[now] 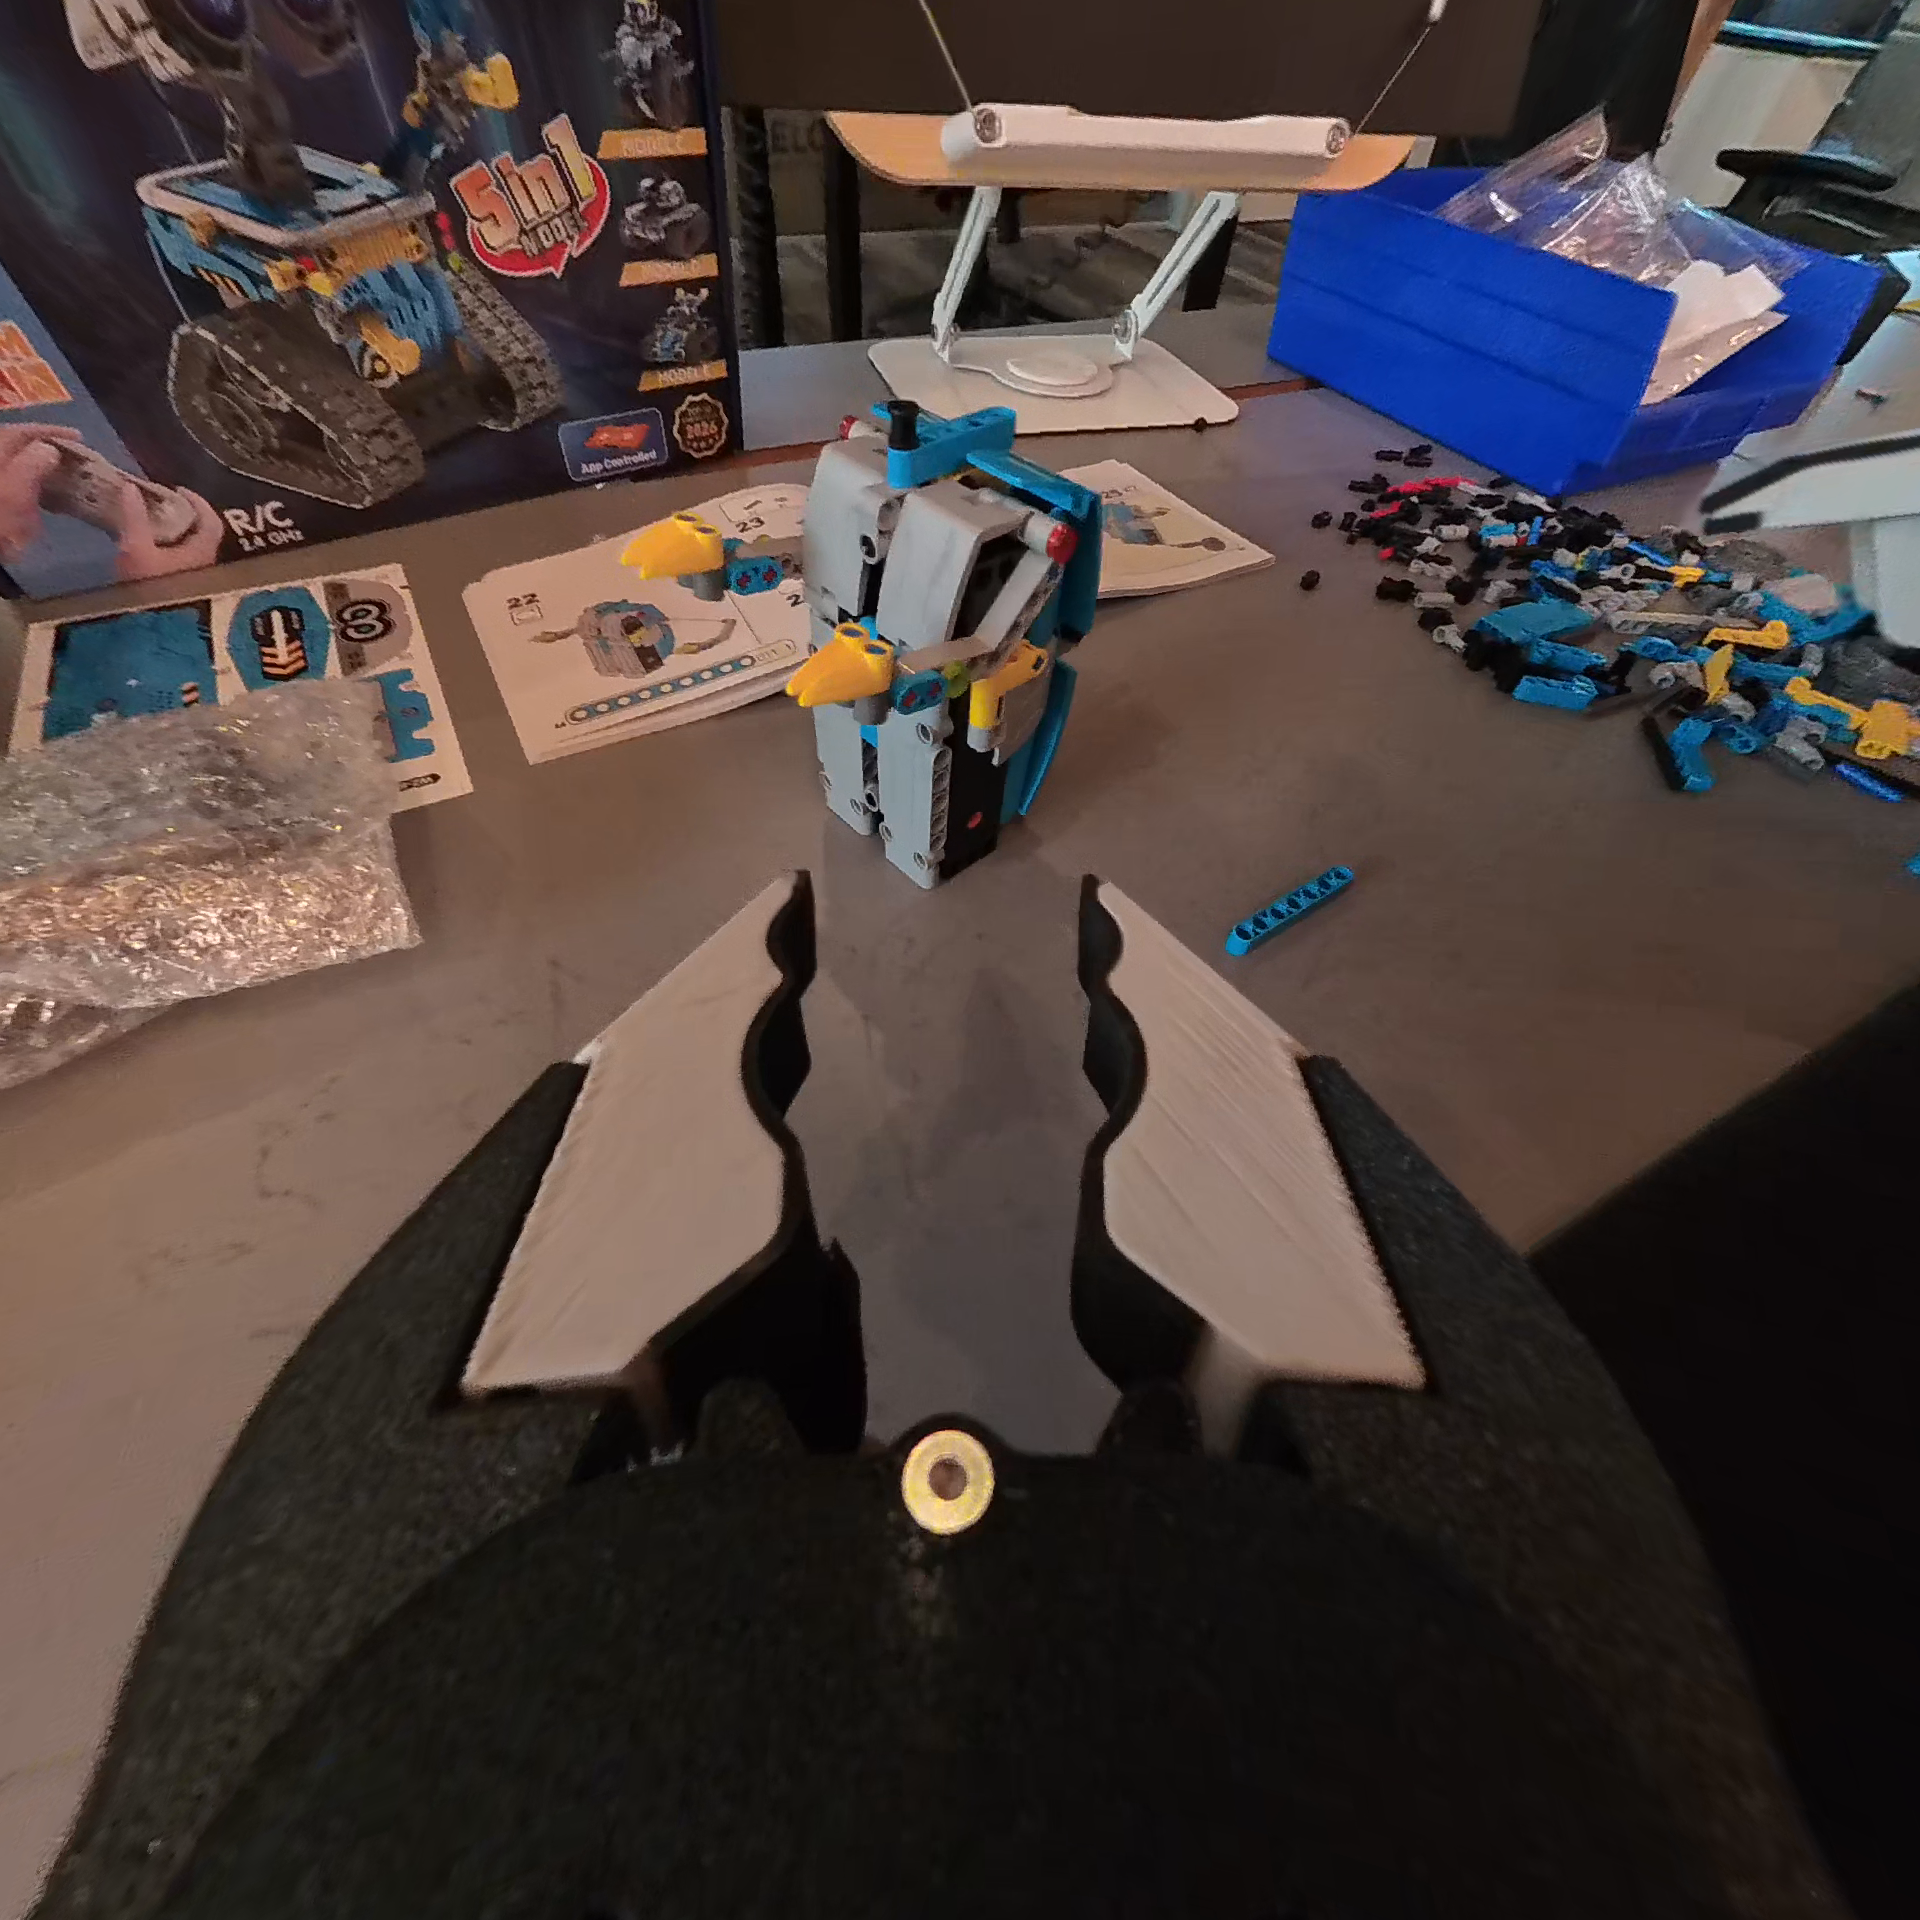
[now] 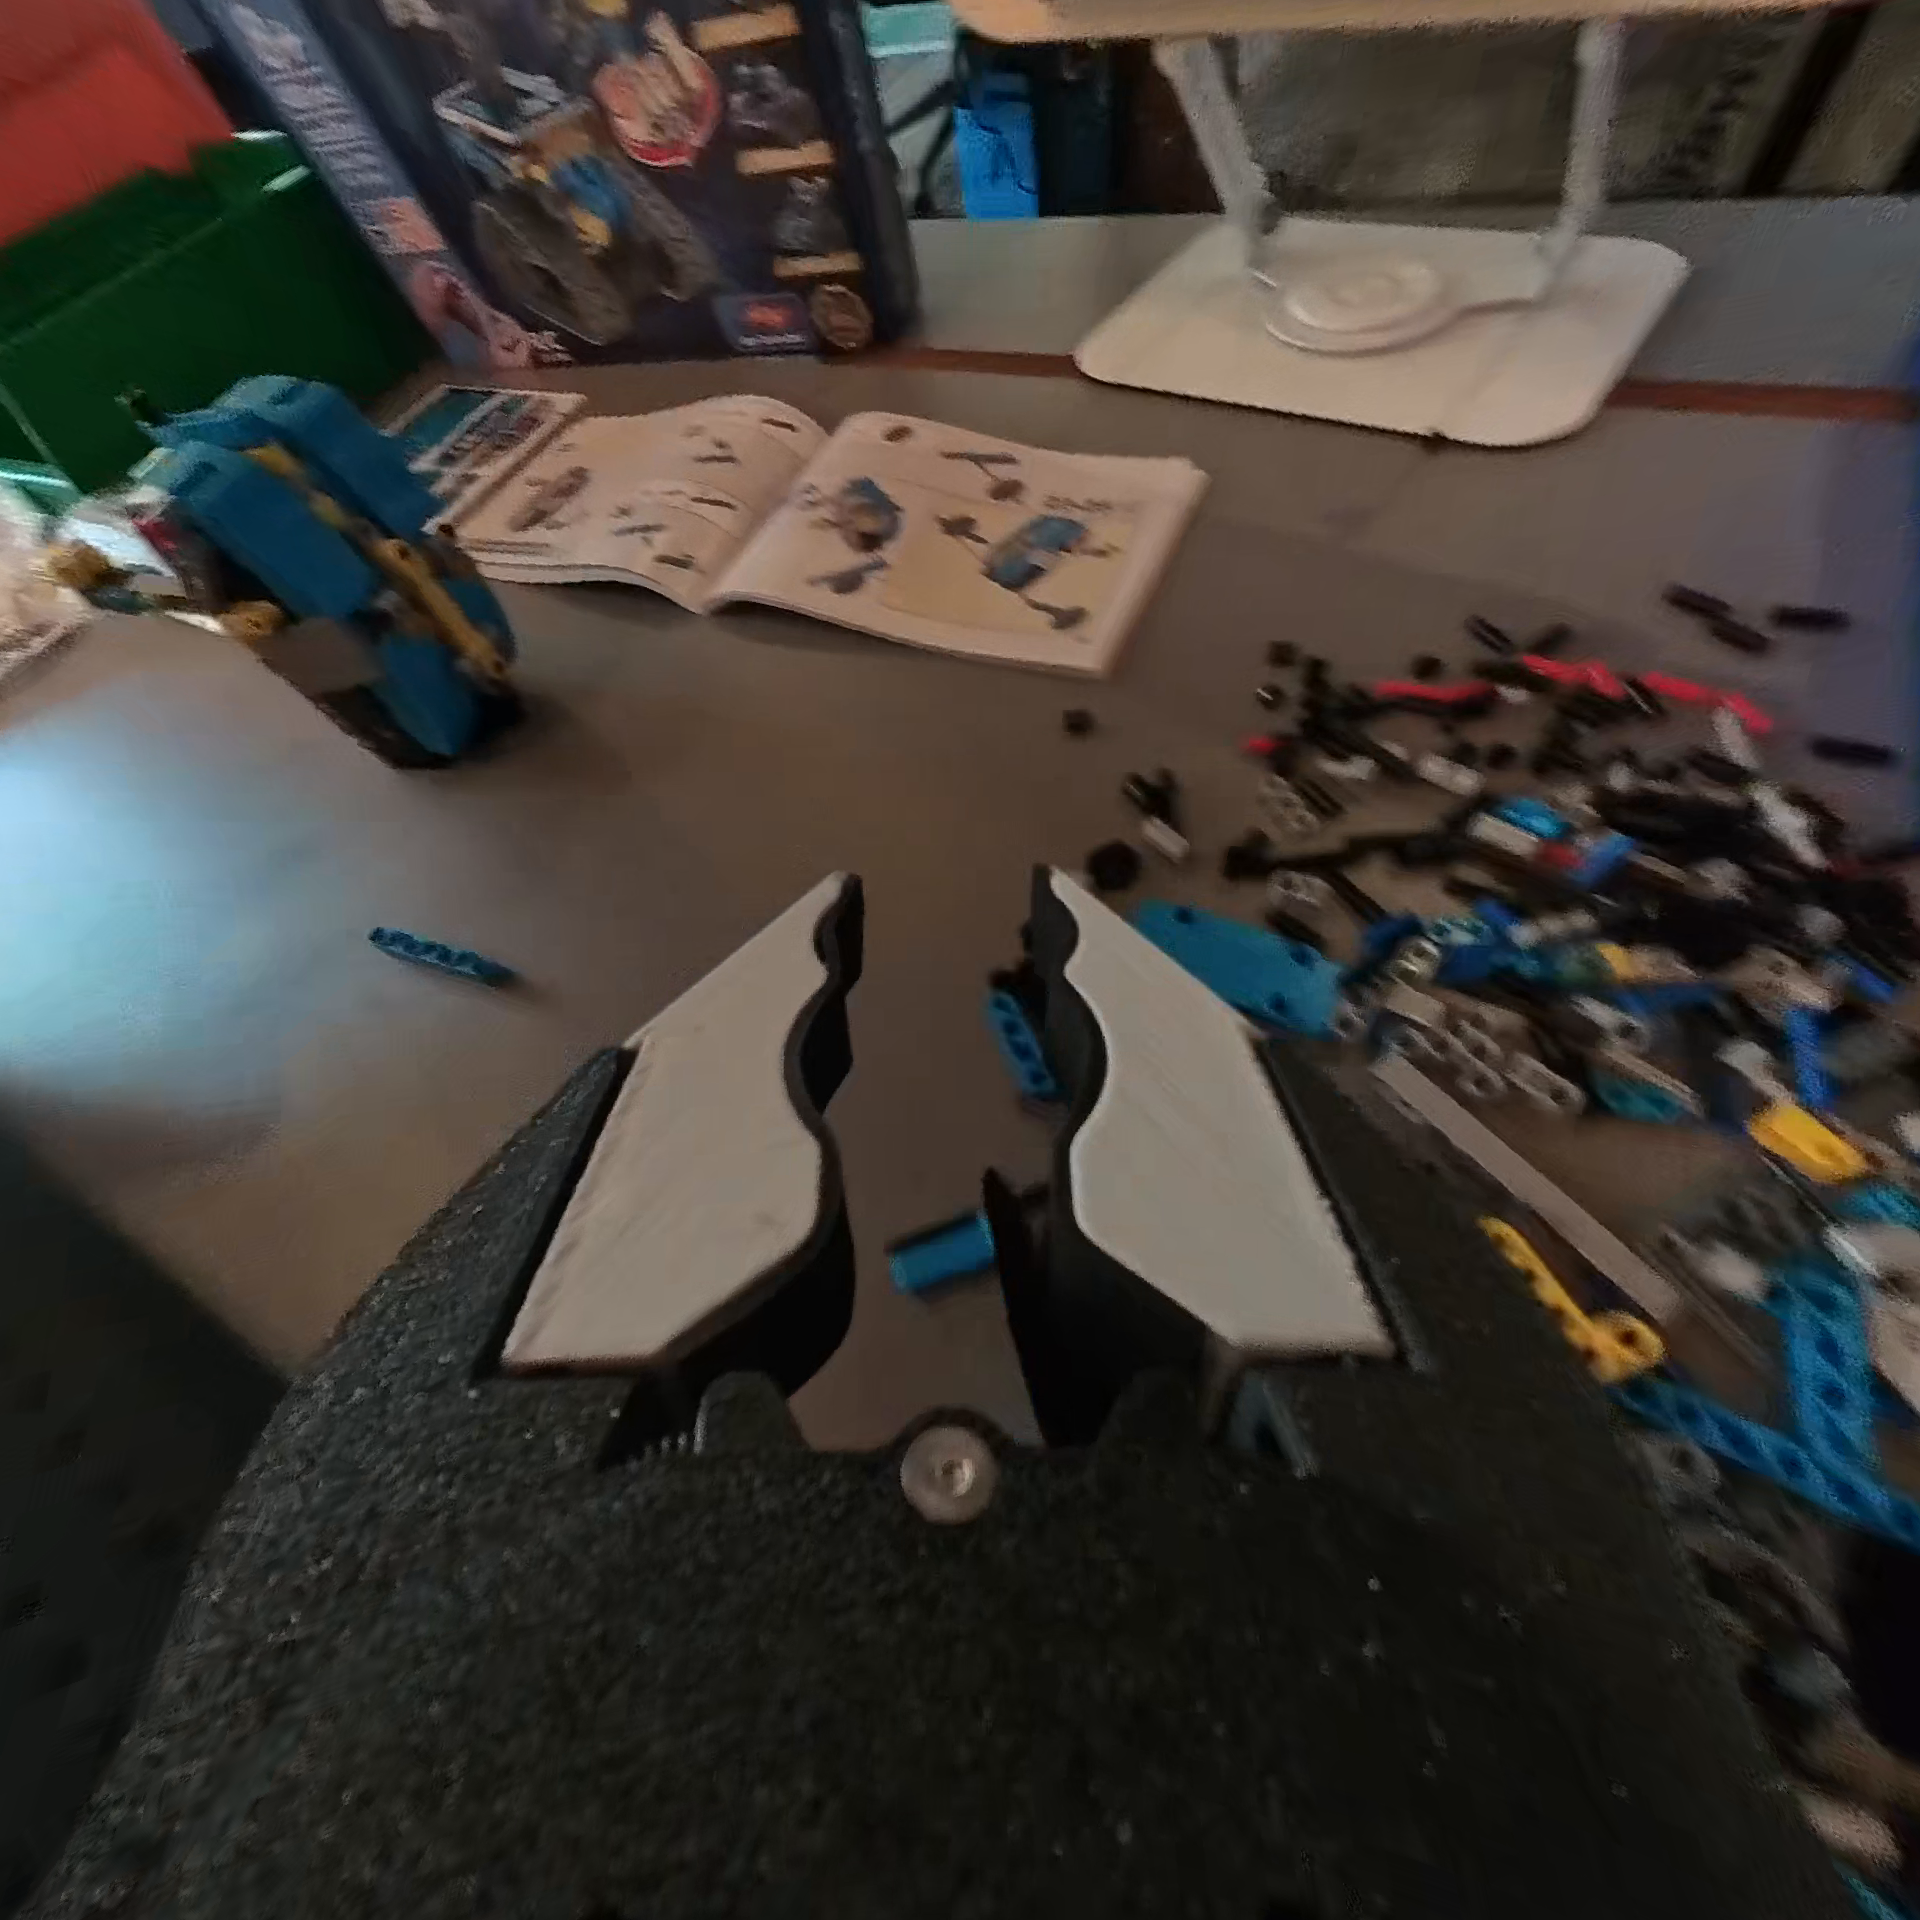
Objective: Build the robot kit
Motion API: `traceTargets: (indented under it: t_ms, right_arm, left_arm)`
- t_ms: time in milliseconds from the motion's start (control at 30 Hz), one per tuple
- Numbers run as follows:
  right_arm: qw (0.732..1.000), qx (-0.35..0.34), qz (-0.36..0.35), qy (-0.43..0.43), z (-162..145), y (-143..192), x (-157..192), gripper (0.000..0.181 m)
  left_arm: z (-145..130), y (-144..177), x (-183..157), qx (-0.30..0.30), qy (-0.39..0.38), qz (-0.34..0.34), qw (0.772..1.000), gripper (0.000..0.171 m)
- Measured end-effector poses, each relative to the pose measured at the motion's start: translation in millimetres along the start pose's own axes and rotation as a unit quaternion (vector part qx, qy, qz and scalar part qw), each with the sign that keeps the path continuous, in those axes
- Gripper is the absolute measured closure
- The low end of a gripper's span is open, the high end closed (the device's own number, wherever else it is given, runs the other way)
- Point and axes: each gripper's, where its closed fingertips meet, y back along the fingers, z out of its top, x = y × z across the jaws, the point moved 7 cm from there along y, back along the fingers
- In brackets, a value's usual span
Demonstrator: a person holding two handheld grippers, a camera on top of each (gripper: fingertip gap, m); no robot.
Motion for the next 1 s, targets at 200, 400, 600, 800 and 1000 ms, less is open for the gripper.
traceTargets:
  t_ms: [200, 400, 600, 800, 1000]
  right_arm:
    - [0.994, 0.03, -0.1, 0.033, -11.3, 18.5, -44.1, 0.151]
    - [0.991, 0.065, -0.103, 0.049, -16.2, 5.2, -50.9, 0.148]
    - [0.98, 0.117, -0.128, 0.097, -20.6, -6.0, -55.1, 0.143]
    - [0.978, 0.129, -0.149, 0.069, -27.7, -0.4, -77.8, 0.145]
    - [0.977, 0.139, -0.15, 0.064, -36.0, -2.4, -83.0, 0.148]
  left_arm:
    - [-0.2, 1.1, 0.1, -0.005, 0.005, -0.008, 1.0, 0.121]
    - [0.4, 4.1, -2.8, -0.017, -0.011, -0.002, 1.0, 0.12]
    - [0.0, 3.7, -3.1, -0.015, -0.011, -0.006, 1.0, 0.121]
    - [0.6, 5.0, 1.8, -0.02, 0.012, -0.01, 1.0, 0.121]
    - [-0.2, 3.0, 5.5, -0.013, 0.03, -0.013, 0.999, 0.121]
